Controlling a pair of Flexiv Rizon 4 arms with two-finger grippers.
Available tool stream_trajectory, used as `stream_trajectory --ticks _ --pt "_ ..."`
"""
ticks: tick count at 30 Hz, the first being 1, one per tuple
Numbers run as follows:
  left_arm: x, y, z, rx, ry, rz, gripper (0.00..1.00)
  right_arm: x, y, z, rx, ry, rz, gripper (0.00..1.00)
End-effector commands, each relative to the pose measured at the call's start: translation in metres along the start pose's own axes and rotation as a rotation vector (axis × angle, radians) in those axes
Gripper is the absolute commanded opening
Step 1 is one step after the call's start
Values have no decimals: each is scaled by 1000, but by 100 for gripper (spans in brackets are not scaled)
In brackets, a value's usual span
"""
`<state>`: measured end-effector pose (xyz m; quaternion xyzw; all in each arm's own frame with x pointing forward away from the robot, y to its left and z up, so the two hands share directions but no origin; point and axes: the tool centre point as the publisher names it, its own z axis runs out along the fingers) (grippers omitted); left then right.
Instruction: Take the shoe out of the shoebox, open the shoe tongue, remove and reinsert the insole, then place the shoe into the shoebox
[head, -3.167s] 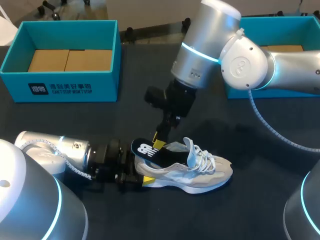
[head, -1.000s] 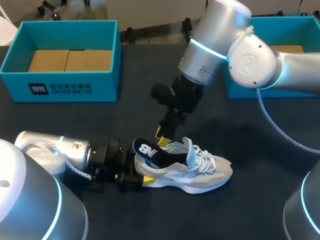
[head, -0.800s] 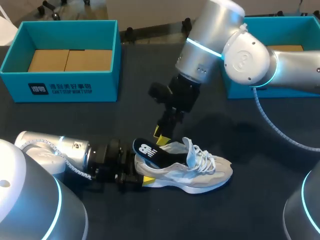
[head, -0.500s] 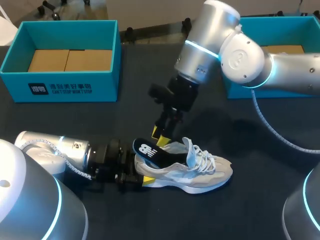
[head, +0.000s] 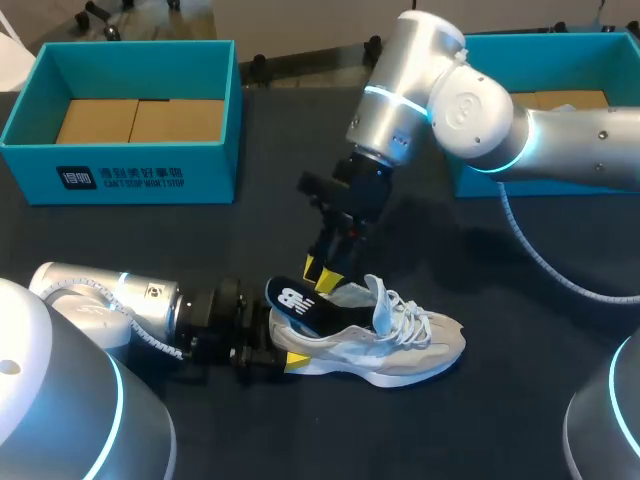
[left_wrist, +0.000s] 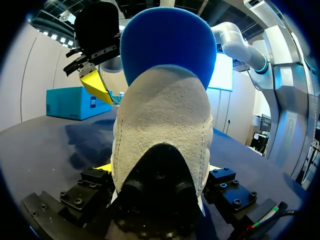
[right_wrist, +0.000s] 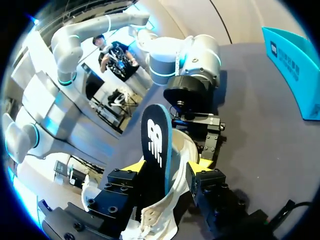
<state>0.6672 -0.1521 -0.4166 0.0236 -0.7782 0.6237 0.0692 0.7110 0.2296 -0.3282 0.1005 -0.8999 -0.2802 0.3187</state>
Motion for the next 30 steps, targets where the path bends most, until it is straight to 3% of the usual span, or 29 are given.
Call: stream_trajectory --ticks 1,17,30 --pt "-1 0 0 0 0 -1 0 -11 1 4 -5 79 -8 49" --pt "-1 0 0 0 0 -1 0 7 -4 17 -32 97 -9 34" --pt "-1 0 0 0 0 -1 0 17 2 16 -26 71 -5 0"
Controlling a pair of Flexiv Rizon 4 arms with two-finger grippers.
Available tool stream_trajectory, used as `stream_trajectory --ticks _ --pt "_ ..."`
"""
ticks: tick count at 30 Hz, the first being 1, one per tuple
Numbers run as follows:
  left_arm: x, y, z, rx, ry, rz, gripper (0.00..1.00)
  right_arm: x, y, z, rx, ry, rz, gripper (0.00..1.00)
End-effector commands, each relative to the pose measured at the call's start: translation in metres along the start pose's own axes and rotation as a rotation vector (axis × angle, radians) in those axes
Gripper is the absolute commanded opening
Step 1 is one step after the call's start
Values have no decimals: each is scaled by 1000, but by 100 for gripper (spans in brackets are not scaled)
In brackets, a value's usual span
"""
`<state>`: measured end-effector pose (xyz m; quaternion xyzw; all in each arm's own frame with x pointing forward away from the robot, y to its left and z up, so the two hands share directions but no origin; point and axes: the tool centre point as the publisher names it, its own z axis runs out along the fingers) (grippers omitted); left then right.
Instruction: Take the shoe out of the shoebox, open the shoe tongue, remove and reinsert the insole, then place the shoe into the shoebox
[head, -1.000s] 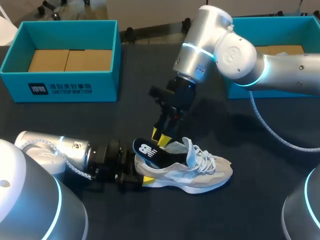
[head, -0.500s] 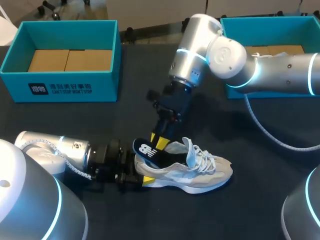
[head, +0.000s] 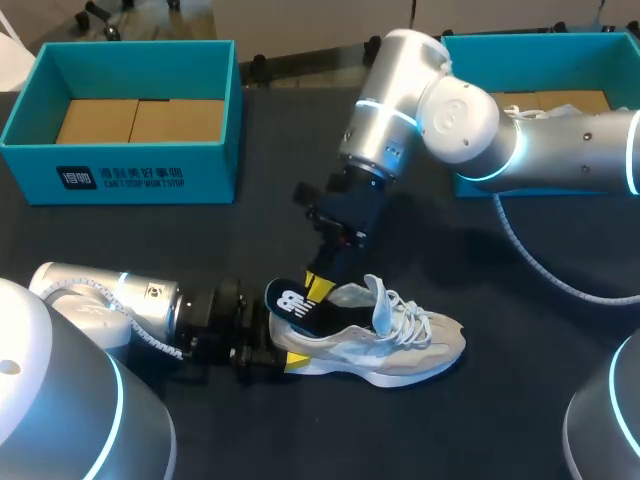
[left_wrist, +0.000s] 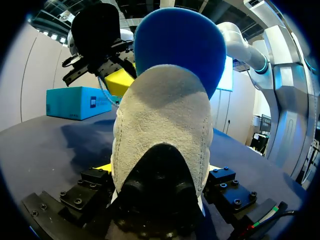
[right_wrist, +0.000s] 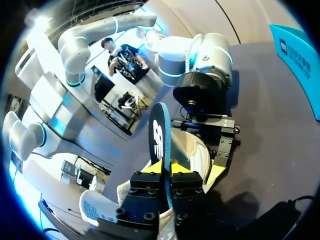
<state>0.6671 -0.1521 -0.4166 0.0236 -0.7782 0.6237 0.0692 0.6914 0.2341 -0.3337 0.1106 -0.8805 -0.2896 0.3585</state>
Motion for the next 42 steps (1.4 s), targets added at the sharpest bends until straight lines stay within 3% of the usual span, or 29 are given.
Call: stream_trajectory --ticks 1,15,25,31,42 --pt "-1 -1 0 0 0 -1 0 7 2 -1 5 -22 0 0" --pt "-1 -1 0 0 0 -1 0 15 9 -3 7 -66 -12 0" --pt "-1 -1 0 0 0 -1 0 7 17 -1 24 -45 -37 0" --pt "-1 -1 0 0 0 -1 0 10 14 2 15 -37 -40 22" --pt "-1 -1 0 0 0 -1 0 11 6 9 -7 -23 -28 27"
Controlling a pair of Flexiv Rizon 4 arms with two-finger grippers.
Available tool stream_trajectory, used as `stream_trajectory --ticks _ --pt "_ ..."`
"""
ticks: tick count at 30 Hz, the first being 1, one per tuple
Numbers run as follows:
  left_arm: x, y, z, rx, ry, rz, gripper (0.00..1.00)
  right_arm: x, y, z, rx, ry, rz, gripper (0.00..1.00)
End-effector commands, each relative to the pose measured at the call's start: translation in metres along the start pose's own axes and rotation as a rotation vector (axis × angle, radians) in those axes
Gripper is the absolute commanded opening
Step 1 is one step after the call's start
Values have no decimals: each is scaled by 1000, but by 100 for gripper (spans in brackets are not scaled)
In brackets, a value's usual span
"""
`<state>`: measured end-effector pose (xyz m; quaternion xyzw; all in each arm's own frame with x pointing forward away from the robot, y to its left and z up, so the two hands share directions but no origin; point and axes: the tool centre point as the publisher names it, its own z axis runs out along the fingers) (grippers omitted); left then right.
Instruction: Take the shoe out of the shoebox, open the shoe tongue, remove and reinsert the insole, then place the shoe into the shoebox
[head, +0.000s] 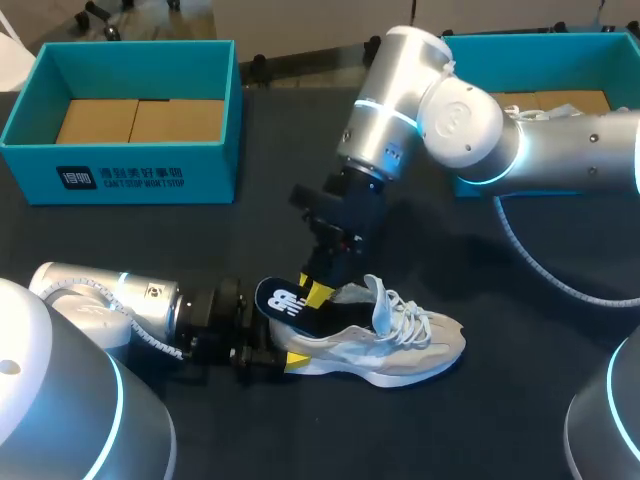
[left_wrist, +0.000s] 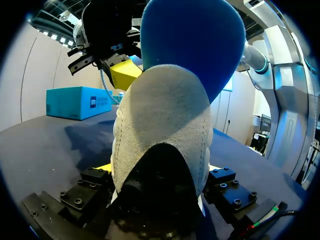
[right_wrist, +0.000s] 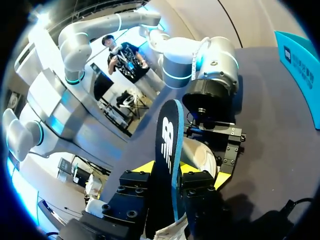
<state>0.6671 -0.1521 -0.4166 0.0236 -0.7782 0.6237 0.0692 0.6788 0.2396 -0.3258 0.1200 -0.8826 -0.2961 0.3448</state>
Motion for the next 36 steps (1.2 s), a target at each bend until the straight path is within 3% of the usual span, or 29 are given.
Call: stream_trajectory --ticks 1,12,19,25,36 --pt "-1 -1 0 0 0 -1 0 0 -3 3 -9 0 2 27" --pt "-1 -1 0 0 0 -1 0 6 -5 16 -30 12 12 24" --pt "-1 -1 0 0 0 -1 0 6 -7 18 -40 12 17 16" --pt "-1 -1 0 0 0 -1 0 7 -6 14 -38 1 17 0" --pt "-1 -1 0 0 0 -1 0 7 14 -6 -35 -76 -34 0"
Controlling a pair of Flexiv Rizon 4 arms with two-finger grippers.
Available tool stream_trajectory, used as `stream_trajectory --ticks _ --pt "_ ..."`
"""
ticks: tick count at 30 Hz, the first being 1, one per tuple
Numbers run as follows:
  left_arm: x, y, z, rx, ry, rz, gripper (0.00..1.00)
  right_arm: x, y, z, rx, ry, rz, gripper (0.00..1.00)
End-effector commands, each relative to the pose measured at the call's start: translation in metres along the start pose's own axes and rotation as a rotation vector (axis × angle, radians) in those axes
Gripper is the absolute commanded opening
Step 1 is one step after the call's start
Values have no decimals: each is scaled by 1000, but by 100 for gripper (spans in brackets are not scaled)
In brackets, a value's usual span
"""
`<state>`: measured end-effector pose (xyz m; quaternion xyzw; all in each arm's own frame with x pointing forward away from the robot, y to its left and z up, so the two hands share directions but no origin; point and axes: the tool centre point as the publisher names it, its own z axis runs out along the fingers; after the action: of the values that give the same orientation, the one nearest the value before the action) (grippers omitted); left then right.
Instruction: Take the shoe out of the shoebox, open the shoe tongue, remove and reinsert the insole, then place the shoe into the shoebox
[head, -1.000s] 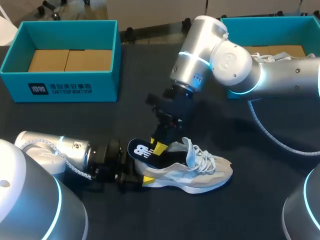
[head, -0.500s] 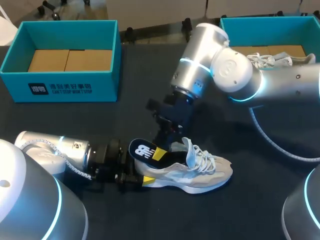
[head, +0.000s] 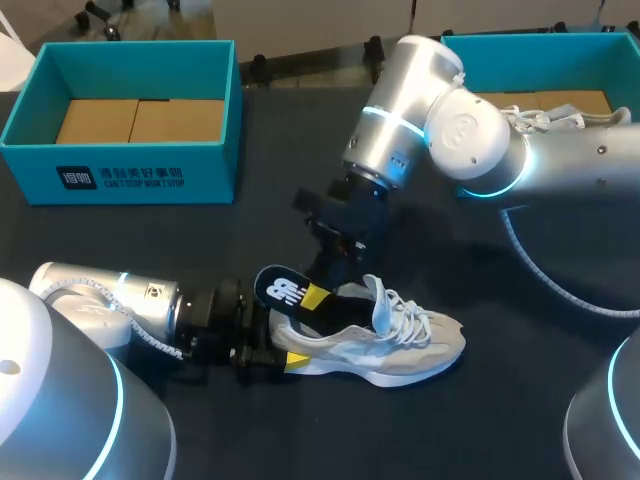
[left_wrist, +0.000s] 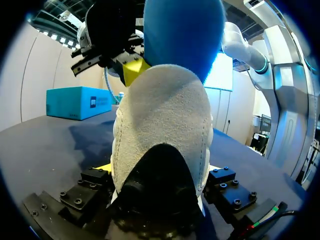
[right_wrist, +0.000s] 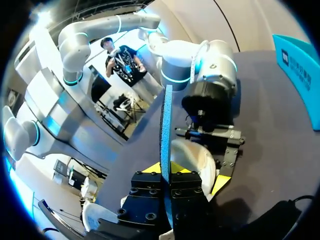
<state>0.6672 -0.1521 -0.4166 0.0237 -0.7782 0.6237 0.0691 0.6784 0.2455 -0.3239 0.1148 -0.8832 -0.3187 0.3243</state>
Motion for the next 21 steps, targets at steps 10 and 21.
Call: stream_trajectory --ticks 10,21 --pt "-1 -1 0 0 0 -1 0 13 29 -23 -87 -118 -85 0" --pt "-1 -1 0 0 0 -1 0 19 38 -30 -152 -166 -162 0"
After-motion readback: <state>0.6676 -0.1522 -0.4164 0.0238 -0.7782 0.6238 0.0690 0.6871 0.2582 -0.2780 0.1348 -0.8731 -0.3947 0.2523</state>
